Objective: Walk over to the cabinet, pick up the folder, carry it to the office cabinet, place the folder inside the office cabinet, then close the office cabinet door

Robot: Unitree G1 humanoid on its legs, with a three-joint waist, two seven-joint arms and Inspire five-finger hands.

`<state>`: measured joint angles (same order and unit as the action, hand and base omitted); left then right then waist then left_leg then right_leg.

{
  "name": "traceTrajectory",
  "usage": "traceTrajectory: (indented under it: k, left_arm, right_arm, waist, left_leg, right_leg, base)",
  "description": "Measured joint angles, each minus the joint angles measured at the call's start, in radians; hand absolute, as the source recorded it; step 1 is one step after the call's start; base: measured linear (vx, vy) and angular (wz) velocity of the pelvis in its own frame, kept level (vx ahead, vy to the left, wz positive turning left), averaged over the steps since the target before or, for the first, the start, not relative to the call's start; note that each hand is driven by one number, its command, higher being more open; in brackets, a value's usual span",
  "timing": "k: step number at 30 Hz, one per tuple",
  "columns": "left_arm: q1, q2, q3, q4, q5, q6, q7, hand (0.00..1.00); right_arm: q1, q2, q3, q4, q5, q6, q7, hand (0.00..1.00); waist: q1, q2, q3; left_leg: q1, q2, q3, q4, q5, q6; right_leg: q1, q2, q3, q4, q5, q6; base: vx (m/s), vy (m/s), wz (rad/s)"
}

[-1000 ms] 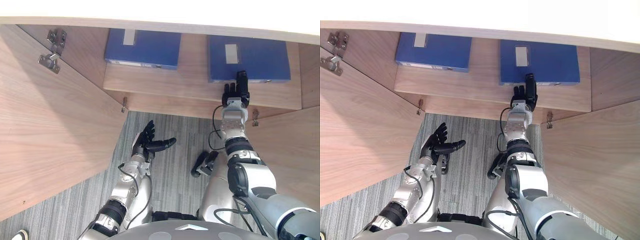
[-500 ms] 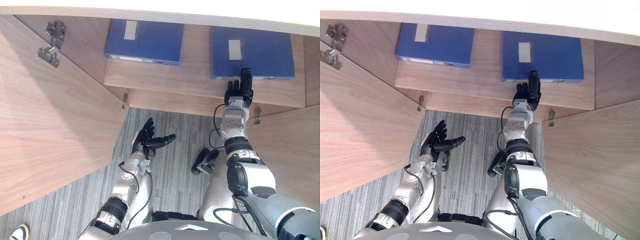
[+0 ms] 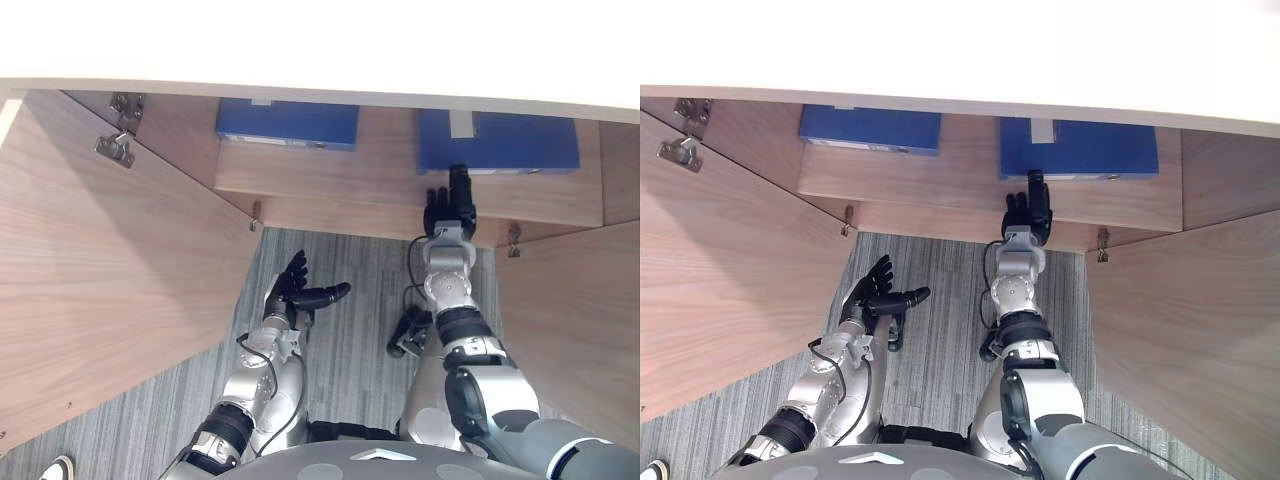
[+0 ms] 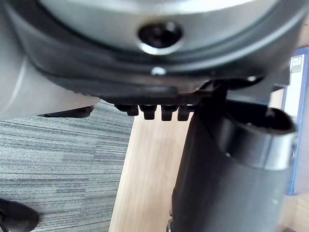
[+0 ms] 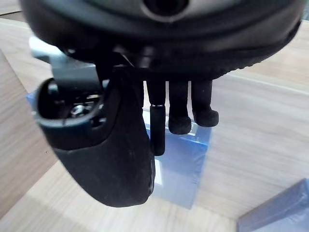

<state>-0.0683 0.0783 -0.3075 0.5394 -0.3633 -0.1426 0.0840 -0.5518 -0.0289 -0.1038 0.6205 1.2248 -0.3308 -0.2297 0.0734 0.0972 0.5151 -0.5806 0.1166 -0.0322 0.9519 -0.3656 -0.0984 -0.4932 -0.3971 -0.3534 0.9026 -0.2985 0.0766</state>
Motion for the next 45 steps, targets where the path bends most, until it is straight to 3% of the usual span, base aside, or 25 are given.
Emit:
traceTrajectory:
  k: [4,10,21,35,45]
  left_arm:
    - [0.003,0.002,0.005,0.001,0.018,0.009,0.000,1.00]
    - [0.013,0.024,0.012,-0.001,0.018,0.006,0.000,1.00]
    - [0.021,0.024,0.032,-0.010,0.018,-0.008,-0.002,1.00]
    - [0.031,0.024,0.039,-0.038,0.012,-0.021,-0.022,1.00]
    - [0.013,0.026,0.040,-0.060,-0.028,-0.049,-0.022,1.00]
  right_arm:
    - [0.017,0.004,0.040,-0.052,0.000,0.008,0.002,0.00]
    - [0.042,0.034,0.064,-0.094,0.000,0.012,0.011,0.00]
    - [0.040,0.032,0.071,-0.110,0.000,0.012,0.011,0.00]
    - [-0.125,-0.053,-0.062,-0.025,-0.001,0.012,-0.011,0.00]
    - [-0.233,-0.117,-0.101,0.061,-0.003,0.012,-0.022,0.00]
  waist:
    - [-0.004,-0.003,-0.001]
    - [-0.006,-0.042,-0.005]
    - [0.001,-0.070,-0.004]
    - [0.001,-0.072,-0.003]
    - [0.005,-0.067,0.000]
  left_leg:
    - [0.013,0.011,0.002,0.000,-0.002,-0.003]
    - [0.033,0.017,0.009,-0.018,-0.001,-0.004]
    - [0.032,0.017,0.018,-0.032,0.002,0.000]
    - [-0.016,-0.001,0.010,-0.018,0.005,0.005]
    - [-0.120,-0.012,-0.014,0.078,-0.013,0.013]
  right_leg:
    - [0.013,0.012,0.002,-0.008,0.005,-0.001]
    - [0.027,0.019,0.002,-0.025,0.012,-0.003]
    - [0.026,0.022,0.003,-0.049,0.021,0.002]
    - [-0.019,0.003,0.002,-0.030,0.022,0.001]
    - [-0.102,-0.021,0.006,0.056,0.001,-0.001]
  base:
    - [-0.03,0.016,-0.07]
    - [-0.01,0.006,-0.03]
    - [0.02,0.014,-0.01]
    - [0.00,0.009,0.02]
    - [-0.03,0.033,0.05]
